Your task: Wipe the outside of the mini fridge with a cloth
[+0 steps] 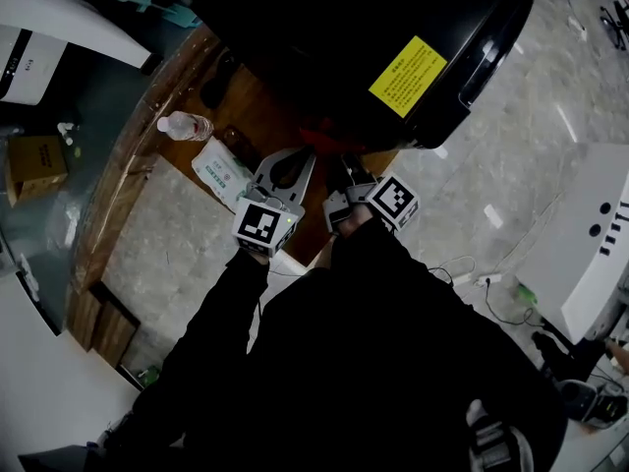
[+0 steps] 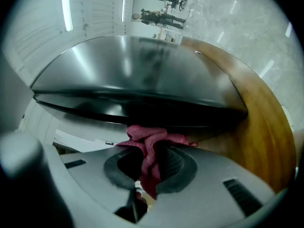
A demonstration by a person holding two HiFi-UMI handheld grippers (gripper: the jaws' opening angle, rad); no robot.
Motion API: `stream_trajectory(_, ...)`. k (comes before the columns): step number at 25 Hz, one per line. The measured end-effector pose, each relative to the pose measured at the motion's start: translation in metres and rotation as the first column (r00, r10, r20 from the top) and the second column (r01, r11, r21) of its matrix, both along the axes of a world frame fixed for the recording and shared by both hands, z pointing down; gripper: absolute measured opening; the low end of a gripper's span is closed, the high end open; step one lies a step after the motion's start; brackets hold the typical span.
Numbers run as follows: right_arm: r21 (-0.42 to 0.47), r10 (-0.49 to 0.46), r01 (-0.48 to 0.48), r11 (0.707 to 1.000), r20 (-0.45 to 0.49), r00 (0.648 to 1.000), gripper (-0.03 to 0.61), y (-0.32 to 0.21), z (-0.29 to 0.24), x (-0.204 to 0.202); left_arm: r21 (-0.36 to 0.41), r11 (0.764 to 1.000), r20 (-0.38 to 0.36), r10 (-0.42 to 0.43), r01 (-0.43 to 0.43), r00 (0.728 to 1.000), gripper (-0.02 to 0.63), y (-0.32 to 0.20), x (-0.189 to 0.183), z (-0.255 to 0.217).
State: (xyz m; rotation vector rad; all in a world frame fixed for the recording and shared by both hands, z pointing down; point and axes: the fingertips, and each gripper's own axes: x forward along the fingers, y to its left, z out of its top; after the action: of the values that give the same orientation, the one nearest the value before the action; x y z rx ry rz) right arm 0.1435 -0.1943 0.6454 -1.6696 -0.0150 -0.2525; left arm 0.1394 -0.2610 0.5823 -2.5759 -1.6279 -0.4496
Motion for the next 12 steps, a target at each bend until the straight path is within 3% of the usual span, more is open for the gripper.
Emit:
stream_trajectory(6,-0.04,0.011,-0.006,0.999,0.121,0.993,0.054,0.004,0.089,-0.007,0.126,0.992,0.105,0.003,-0.016,0.995,0.005,0.003,0.0,0.099)
stream_trajectory(12,-0.103,-0.017,0.038,0.994,0.199,0.98,0.054,0.007,0.148,-0.01,0.163,0.986,0.247,-0.063,0.022,0.967,0.005,0.006,-0.005,0.152)
